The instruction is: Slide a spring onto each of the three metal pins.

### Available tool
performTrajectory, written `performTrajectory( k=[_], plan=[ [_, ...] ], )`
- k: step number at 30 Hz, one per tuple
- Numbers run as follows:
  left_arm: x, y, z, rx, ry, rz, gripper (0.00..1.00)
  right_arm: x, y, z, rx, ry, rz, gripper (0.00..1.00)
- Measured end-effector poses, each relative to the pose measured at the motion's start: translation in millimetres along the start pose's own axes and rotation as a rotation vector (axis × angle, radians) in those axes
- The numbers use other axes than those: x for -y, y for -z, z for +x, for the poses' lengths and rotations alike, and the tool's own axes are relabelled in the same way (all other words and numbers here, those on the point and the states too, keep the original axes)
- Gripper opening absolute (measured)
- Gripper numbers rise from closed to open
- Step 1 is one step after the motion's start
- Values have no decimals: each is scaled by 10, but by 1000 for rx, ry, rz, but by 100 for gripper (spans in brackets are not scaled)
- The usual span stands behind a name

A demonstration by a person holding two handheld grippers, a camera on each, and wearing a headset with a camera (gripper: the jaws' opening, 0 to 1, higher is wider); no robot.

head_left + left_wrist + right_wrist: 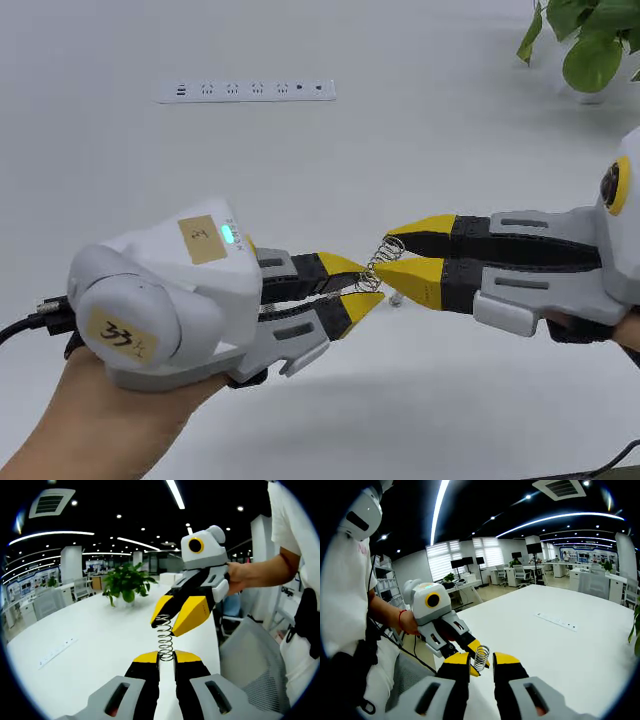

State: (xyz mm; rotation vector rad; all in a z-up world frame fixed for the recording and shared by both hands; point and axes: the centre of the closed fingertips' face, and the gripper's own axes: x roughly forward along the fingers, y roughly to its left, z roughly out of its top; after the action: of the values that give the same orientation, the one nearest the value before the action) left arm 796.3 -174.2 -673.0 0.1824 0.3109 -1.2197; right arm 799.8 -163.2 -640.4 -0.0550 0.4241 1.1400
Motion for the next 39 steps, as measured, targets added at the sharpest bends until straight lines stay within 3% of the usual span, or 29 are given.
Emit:
performTrajectory(
  k=[4, 7, 8, 13, 16, 21, 25, 30, 39],
  plan=[
    [18, 16, 8, -10, 7, 10, 10, 2, -11, -44, -74, -43, -65, 23],
    [39, 28, 14, -15, 15, 18, 10, 11, -8, -73, -184, -95, -138, 27],
    [46, 29, 17, -16, 17, 18, 10, -2, -25, -72, -220, -124, -196, 28],
    [69, 27, 29, -18, 23, 22, 10, -87, 17, -16, -403, -244, -354, 29],
    [93, 26, 37, -18, 29, 27, 10, -156, 64, 27, -489, -329, -423, 28],
    [106, 20, 49, -18, 29, 31, 10, -148, 202, 65, -629, -411, -529, 25],
    [92, 32, 52, -18, 25, 29, 10, -123, 242, 72, -698, -443, -584, 22],
    [78, 35, 55, -13, 19, 20, 10, -123, 307, 59, -743, -480, -609, 19],
    [65, 41, 53, -5, 16, 13, 10, -20, 333, 46, -765, -494, -643, 14]
  ],
)
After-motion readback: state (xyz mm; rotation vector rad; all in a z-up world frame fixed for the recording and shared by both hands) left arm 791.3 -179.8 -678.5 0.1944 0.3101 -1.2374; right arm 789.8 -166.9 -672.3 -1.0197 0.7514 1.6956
